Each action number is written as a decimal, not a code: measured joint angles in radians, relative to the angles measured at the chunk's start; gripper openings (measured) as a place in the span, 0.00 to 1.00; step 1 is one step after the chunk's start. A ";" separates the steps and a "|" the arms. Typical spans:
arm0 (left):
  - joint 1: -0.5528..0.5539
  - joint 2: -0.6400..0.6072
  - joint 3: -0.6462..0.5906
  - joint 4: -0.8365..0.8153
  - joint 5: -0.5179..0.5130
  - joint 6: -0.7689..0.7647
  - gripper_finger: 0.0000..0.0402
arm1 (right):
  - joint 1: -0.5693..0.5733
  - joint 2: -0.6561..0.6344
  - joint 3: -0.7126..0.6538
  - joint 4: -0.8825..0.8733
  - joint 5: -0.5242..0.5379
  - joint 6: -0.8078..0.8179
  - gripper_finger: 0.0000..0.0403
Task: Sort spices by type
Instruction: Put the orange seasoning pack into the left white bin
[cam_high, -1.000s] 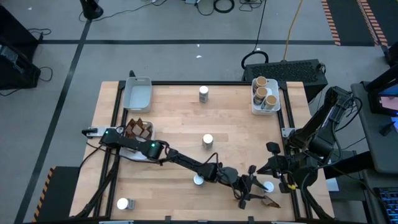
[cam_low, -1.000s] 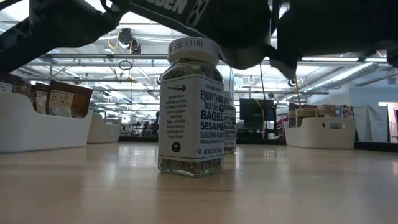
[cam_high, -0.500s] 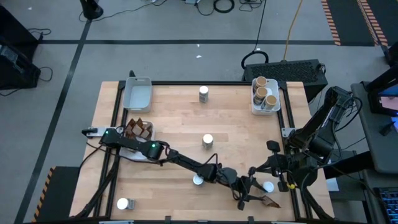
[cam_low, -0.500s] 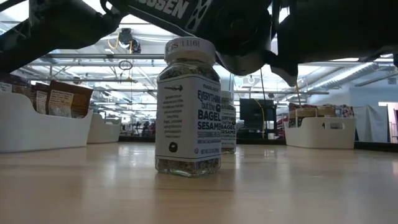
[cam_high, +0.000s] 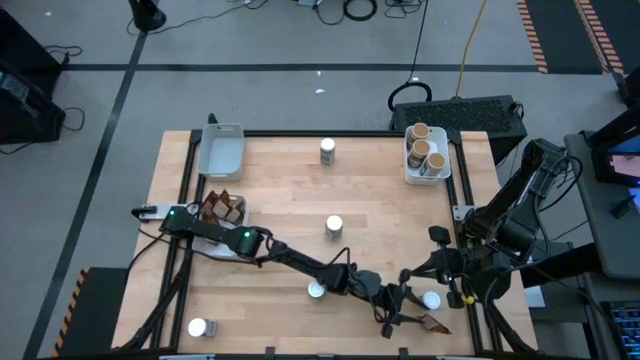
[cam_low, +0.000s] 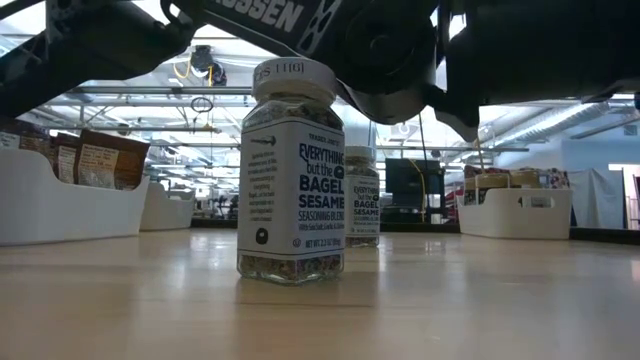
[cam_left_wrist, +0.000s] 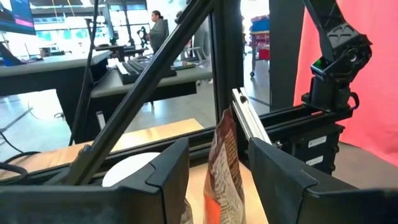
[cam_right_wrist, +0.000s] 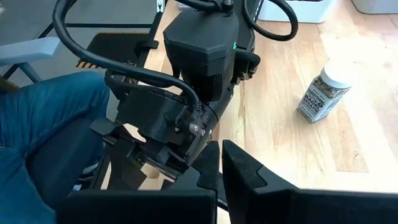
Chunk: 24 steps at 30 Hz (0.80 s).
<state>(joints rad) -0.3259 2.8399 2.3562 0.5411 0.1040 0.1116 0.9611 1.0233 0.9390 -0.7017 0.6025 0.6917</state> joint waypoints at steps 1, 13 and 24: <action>0.001 0.000 0.000 0.000 0.000 0.000 0.43 | 0.000 0.000 0.000 0.000 0.000 0.000 0.00; 0.001 0.000 0.000 -0.005 0.005 -0.001 0.30 | 0.000 0.000 0.000 -0.011 0.000 0.000 0.00; 0.000 0.001 0.000 0.003 -0.021 -0.038 0.21 | 0.000 0.000 0.000 -0.013 0.000 0.000 0.00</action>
<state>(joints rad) -0.3256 2.8407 2.3562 0.5446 0.0831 0.0736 0.9611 1.0233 0.9390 -0.7147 0.6025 0.6914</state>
